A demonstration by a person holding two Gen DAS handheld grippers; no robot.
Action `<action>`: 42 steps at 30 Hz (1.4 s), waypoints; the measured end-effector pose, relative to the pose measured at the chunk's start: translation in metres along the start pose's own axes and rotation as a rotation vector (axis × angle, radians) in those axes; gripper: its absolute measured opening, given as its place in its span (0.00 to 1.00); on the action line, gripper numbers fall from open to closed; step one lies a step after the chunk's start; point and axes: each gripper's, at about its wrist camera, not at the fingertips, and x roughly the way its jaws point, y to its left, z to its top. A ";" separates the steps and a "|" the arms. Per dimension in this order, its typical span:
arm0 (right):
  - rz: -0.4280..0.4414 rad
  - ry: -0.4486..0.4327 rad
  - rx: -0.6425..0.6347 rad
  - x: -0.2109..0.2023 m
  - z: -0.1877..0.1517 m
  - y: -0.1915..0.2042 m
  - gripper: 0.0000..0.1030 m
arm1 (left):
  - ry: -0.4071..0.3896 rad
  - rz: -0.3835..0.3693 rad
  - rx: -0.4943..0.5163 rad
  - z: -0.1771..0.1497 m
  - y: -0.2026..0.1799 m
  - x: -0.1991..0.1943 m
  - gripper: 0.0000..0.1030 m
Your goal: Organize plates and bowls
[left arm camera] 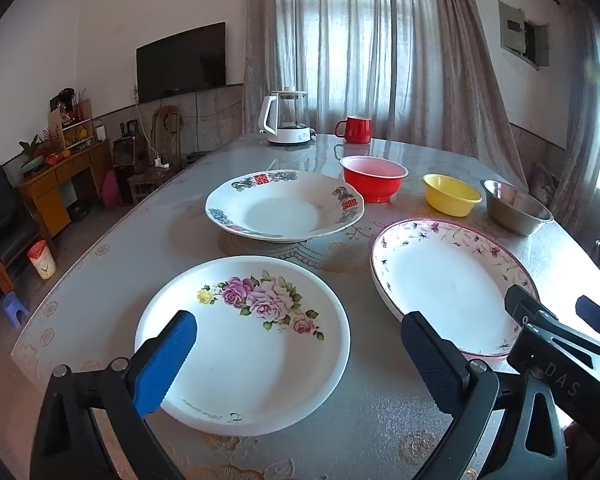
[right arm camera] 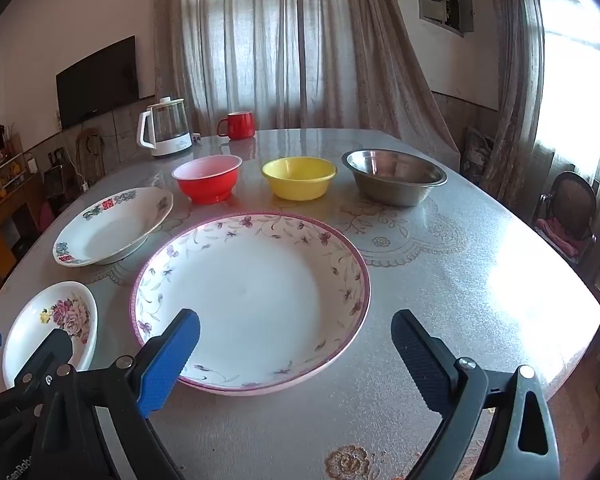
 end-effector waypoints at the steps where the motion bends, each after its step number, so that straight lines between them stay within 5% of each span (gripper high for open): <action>1: -0.002 -0.006 0.003 -0.001 0.001 0.000 0.96 | 0.002 0.000 -0.001 0.000 0.000 0.000 1.00; 42: 0.050 -0.017 0.024 0.001 0.004 -0.008 0.96 | 0.006 0.019 0.032 0.002 -0.004 0.005 1.00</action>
